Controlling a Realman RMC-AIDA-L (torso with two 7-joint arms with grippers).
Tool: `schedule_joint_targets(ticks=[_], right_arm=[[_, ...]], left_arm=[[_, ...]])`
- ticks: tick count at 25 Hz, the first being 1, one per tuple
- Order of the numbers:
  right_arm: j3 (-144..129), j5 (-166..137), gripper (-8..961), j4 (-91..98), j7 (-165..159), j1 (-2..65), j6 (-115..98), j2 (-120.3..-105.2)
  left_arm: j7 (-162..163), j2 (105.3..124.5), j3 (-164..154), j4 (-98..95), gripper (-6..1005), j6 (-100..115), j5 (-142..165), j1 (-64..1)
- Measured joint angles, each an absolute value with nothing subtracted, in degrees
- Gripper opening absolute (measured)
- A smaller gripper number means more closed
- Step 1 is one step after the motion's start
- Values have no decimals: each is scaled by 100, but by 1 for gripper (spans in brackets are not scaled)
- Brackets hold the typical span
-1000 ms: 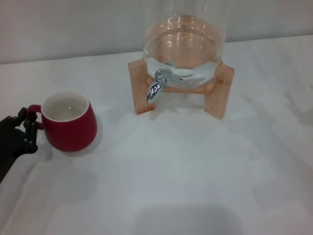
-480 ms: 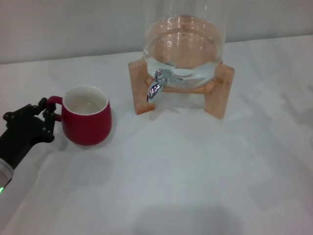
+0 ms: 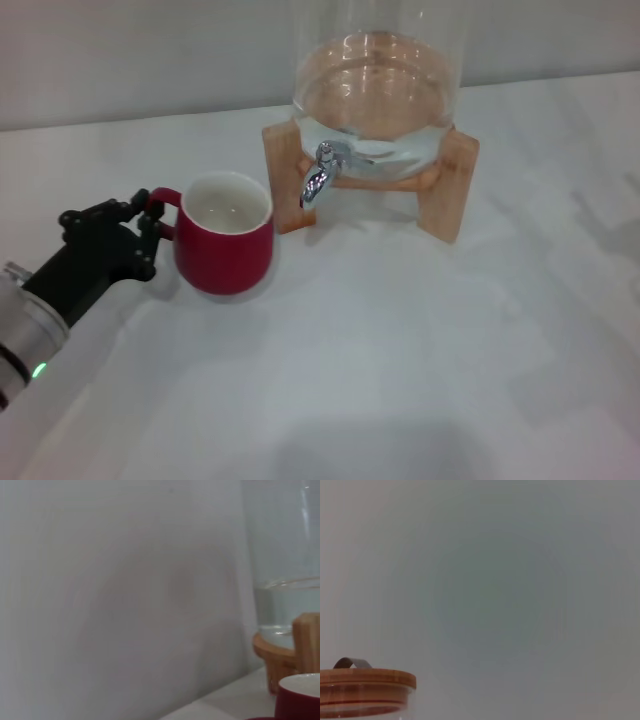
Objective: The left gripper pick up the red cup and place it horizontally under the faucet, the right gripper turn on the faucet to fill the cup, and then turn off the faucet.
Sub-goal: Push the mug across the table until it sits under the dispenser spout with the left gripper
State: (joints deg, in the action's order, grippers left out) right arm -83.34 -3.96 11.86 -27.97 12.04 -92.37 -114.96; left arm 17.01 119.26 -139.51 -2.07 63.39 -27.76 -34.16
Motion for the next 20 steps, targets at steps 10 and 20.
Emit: schedule_joint_targets(ticks=[10,20], right_arm=[[-8331,-396,822,1196,-2785,1204,-9237,-11496],[-8331,-396,821,1232,-2780,1204,-9237,-11496]], left_arm=[[1700,11927,-13948,-488,121,6028,-2377,-3534],[1721,11927,-13948,-625,120,5981,-2136,-3597]])
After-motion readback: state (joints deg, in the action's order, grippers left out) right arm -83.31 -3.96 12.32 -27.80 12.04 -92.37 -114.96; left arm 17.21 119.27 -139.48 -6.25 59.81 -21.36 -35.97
